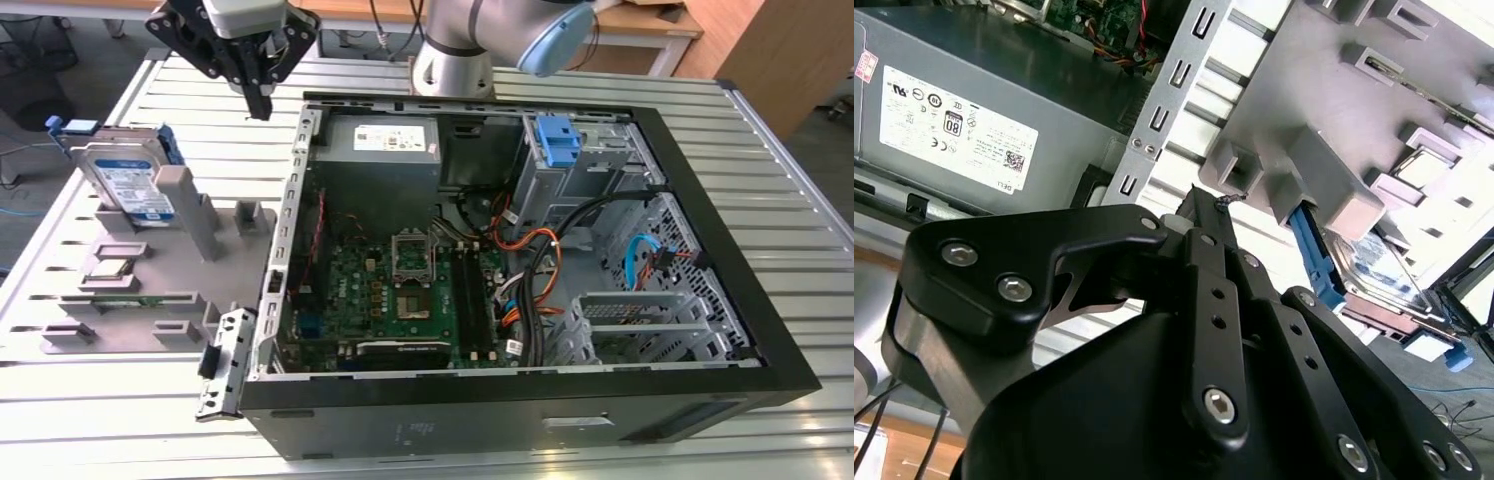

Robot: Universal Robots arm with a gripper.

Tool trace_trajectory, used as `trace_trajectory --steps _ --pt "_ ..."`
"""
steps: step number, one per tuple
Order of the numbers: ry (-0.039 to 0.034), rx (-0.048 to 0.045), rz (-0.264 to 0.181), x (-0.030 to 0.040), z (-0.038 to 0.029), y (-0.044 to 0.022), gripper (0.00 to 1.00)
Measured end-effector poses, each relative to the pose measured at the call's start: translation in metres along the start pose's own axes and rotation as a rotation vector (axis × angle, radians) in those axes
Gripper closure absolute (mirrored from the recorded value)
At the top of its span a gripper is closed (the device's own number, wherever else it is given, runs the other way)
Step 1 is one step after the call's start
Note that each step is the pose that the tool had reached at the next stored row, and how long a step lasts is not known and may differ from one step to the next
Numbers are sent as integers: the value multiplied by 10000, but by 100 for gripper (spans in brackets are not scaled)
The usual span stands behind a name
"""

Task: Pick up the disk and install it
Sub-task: 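Reach for the disk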

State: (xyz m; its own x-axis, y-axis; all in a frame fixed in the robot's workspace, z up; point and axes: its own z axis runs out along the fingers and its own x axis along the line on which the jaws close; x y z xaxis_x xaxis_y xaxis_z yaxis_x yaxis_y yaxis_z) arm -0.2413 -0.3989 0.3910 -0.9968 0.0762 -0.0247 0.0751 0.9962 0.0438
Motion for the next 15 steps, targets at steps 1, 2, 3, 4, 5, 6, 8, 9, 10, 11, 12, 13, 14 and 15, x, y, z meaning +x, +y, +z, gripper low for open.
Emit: trace_trajectory --steps 1,2,3,4,5,6,8,9,10,11,12,13,14,15 --pt "0 0 0 0 0 0 89" --pt "1 1 0 0 0 0 89" --pt "0 1 0 0 0 0 89" --pt "0 0 0 1 0 0 89" --pt "0 0 0 1 0 0 89" --pt "1 1 0 1 0 0 89" --pt "0 0 0 1 0 0 89" --pt "0 0 0 1 0 0 89" --pt "0 0 0 2 0 0 89" --pt "0 0 0 2 0 0 89" --pt "0 0 0 2 0 0 89" --pt "0 0 0 2 0 0 89" --pt "0 0 1 2 0 0 89" --pt "0 0 0 2 0 0 89"
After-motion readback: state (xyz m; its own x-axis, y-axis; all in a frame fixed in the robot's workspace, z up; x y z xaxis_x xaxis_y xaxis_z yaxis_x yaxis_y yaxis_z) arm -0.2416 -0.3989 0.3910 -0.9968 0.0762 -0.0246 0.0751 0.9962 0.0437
